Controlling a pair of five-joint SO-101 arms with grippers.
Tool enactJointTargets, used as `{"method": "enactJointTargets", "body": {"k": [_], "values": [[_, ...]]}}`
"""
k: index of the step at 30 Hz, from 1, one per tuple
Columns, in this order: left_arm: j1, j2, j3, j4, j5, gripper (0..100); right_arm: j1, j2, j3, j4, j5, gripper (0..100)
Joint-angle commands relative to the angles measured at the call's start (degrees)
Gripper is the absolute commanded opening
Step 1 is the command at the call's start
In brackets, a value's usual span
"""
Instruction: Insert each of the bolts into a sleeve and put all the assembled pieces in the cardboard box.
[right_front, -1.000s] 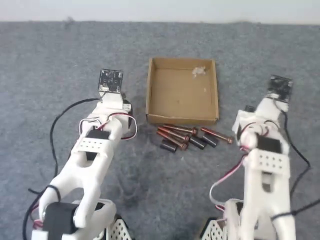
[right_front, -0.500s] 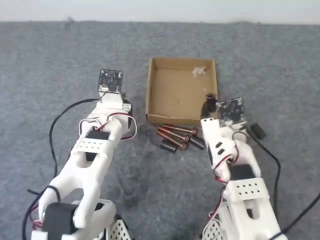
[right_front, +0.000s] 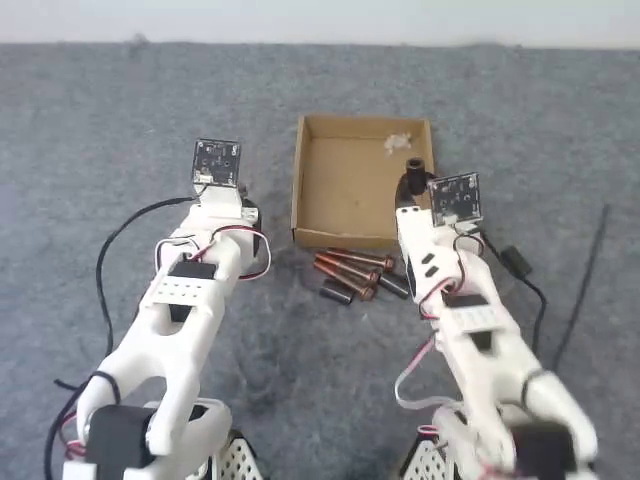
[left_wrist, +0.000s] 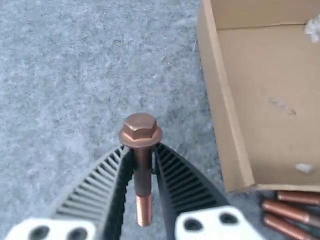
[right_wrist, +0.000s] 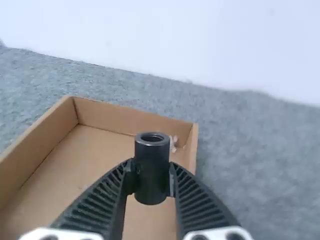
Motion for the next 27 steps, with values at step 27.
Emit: {"method": "enactJointTargets", "body": {"k": [27], "values": [[0.2, -2.8, 0.1, -4.3, 0.6, 1, -13.1, 10.0, 24.6, -46.9, -5.6, 0.5]]}}
